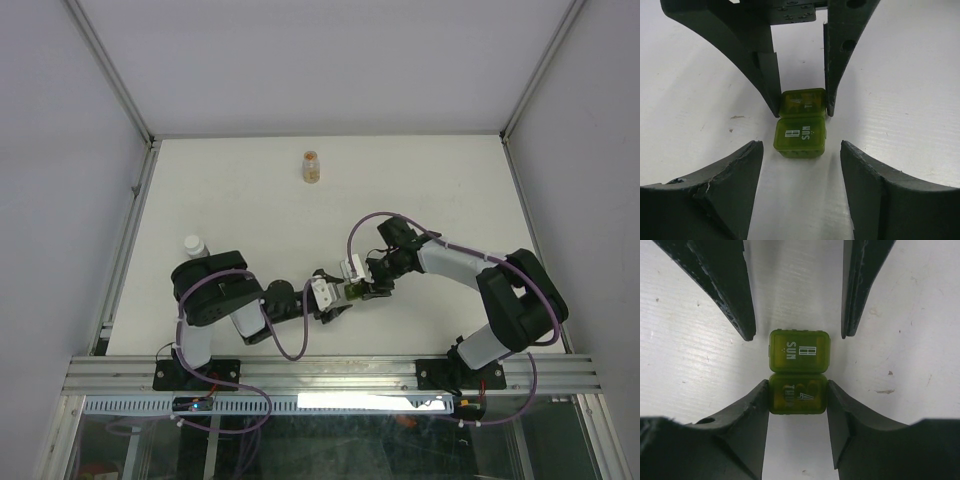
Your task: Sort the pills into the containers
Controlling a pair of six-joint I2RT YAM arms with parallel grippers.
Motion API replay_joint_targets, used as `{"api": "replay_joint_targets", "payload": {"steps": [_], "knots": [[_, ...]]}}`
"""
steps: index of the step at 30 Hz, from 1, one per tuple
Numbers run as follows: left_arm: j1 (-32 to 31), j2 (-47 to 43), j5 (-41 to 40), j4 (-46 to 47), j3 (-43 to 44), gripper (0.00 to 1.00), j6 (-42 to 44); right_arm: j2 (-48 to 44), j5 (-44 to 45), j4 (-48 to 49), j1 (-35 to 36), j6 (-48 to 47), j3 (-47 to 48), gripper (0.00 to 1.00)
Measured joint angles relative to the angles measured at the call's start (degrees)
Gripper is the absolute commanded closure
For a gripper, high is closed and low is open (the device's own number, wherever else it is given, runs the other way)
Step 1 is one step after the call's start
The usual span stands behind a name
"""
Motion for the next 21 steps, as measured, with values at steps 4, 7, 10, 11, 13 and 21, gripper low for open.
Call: {"api": "replay_joint_targets", "payload": {"steps": [4,7,10,11,13,21], "knots": [[0.0,0.7,0.0,0.2,1.1,0.4,-0.9,0.0,-0.2,0.0,0.3,0.0,-0.1,0.73],[0.0,1.4,0.0,0.2,1.7,0.42,-1.3,0.0,-0.2,0.0,0.5,0.0,-0.2,0.74],[0.0,2.2,0.0,0.3,2.0,0.43,-1.9,0.0,-0.2,0.0,0.7,0.0,-0.2,0.74],[0.0,2.5,0.0,0.3,2.1,0.43,-2.1,0.0,-0.2,0.0,0.7,0.0,-0.2,0.74],[0.0,2.8,0.0,0.3,2.1,0.44,-2.4,0.0,-0.2,0.1,0.7,0.1,-0.2,0.74],[0.0,3.5,0.0,0.4,2.7,0.46,-3.6,0.0,-0.2,0.1,0.9,0.4,-0.2,0.76]]}}
